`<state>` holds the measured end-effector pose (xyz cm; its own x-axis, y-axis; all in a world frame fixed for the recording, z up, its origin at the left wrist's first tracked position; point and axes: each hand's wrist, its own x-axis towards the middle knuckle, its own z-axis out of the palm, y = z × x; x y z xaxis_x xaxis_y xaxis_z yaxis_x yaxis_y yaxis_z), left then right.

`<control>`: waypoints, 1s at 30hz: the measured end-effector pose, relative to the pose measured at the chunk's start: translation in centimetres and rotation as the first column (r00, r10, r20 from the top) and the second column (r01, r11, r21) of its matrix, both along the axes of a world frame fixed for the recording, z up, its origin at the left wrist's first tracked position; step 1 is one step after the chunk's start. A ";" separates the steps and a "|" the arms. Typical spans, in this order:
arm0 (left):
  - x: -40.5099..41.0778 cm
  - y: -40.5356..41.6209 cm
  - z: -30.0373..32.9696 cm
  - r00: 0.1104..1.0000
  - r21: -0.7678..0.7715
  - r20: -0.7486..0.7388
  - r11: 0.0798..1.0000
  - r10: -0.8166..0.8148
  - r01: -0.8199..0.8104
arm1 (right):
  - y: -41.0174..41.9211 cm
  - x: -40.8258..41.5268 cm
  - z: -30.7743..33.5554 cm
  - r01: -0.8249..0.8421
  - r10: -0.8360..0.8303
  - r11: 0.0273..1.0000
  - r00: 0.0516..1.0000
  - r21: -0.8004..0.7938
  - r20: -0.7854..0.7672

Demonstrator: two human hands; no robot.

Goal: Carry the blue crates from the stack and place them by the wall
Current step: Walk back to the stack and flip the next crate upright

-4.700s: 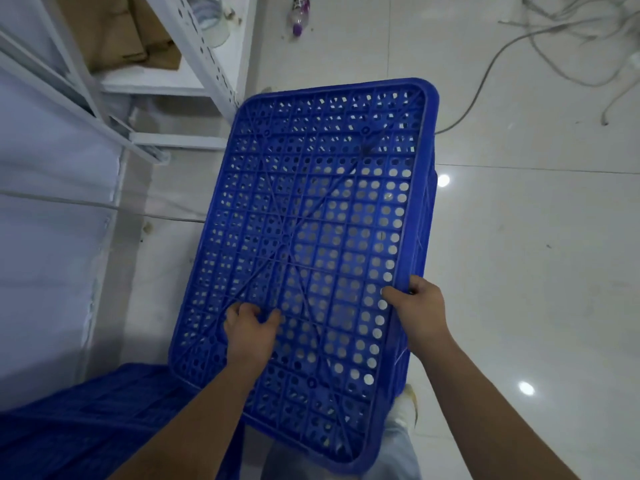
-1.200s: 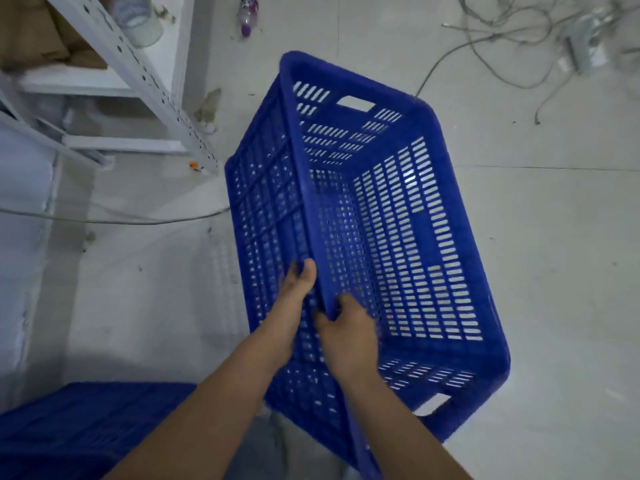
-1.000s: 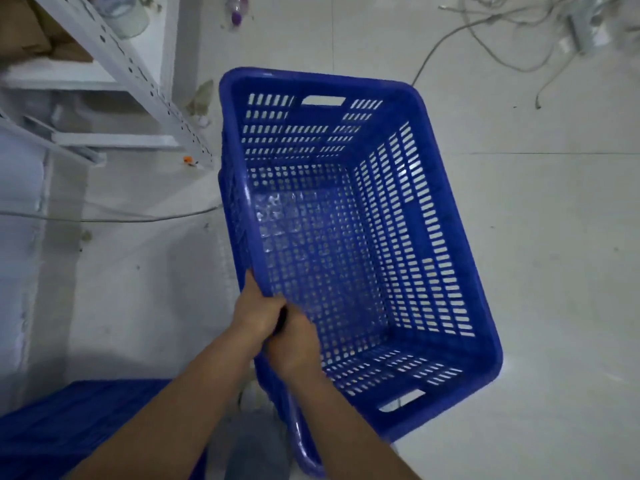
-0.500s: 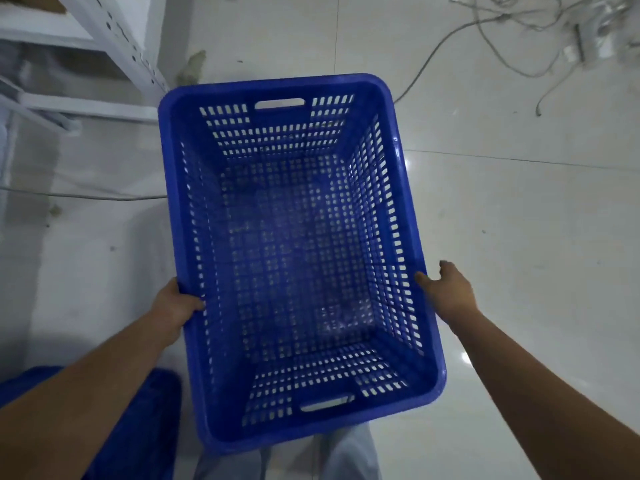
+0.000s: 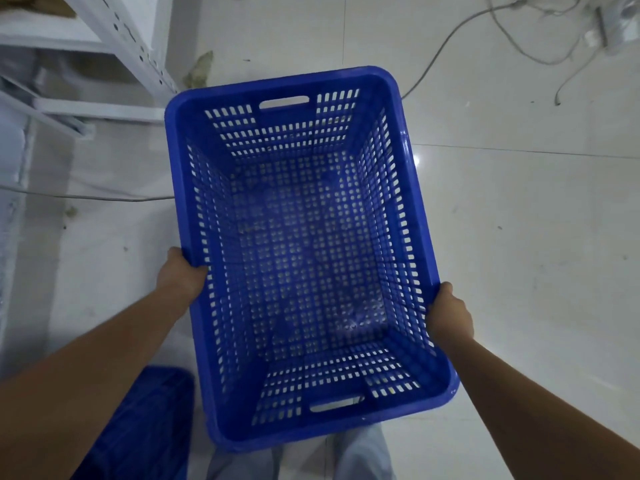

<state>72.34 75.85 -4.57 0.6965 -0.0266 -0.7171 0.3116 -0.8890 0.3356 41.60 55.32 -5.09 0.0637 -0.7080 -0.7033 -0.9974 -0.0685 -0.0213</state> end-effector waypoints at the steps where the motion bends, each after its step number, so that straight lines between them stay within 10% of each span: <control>1: 0.4 -0.6 0.2 0.985 -0.076 -0.056 0.983 0.161 -0.165 | -0.2 0.0 -0.2 0.001 -0.001 1.000 1.000 -0.003 -0.004; 3: 0.7 -1.1 0.4 0.918 -0.153 -0.181 0.912 0.352 -0.380 | -0.8 -0.2 -0.4 0.014 -0.014 1.000 1.000 -0.007 -0.012; 20: -8.8 5.2 0.4 0.880 0.094 -0.168 0.895 0.445 -0.435 | -6.5 -0.6 0.5 -0.015 0.013 0.992 1.000 -0.126 -0.018; 30: -11.9 5.6 -1.4 0.608 0.184 -0.367 0.695 0.704 -0.695 | -11.2 9.0 -1.3 -0.156 0.170 0.985 0.961 -0.078 0.217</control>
